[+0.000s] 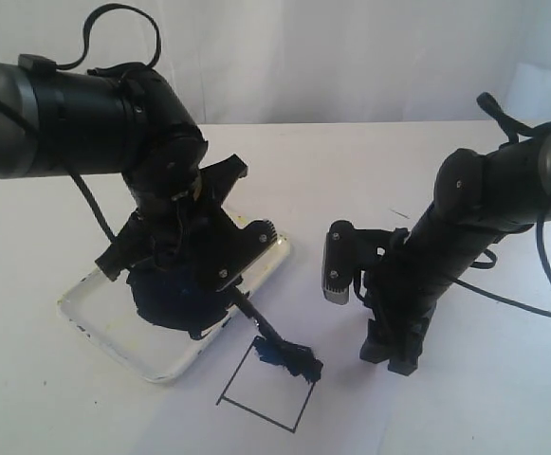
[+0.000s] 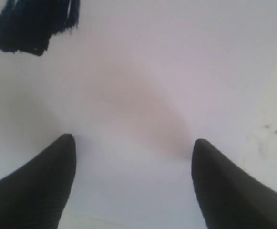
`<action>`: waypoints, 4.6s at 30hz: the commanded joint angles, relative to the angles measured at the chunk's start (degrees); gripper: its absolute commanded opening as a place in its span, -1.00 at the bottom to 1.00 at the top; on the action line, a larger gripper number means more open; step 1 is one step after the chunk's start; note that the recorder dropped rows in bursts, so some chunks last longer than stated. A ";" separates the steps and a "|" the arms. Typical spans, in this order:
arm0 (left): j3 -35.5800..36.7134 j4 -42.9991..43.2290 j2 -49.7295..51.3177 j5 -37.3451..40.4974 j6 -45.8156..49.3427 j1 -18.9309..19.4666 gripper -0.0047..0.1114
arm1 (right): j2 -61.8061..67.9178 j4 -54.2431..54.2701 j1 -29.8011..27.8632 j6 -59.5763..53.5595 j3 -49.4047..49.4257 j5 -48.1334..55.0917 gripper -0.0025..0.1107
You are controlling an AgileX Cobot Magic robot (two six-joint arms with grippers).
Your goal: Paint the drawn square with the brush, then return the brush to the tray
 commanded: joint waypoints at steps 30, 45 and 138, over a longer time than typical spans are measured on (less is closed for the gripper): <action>5.30 2.01 1.62 -9.65 -1.45 -0.05 -0.92 | 0.61 -0.72 -0.02 0.35 0.23 -1.28 0.18; 5.30 -0.31 1.62 -6.41 0.53 -0.27 -0.92 | 0.61 -0.81 -0.02 0.35 0.23 -1.62 0.18; 10.26 -5.20 -1.49 -11.80 -3.14 -8.33 -0.92 | 0.61 -0.81 -0.02 5.14 0.23 -4.55 0.18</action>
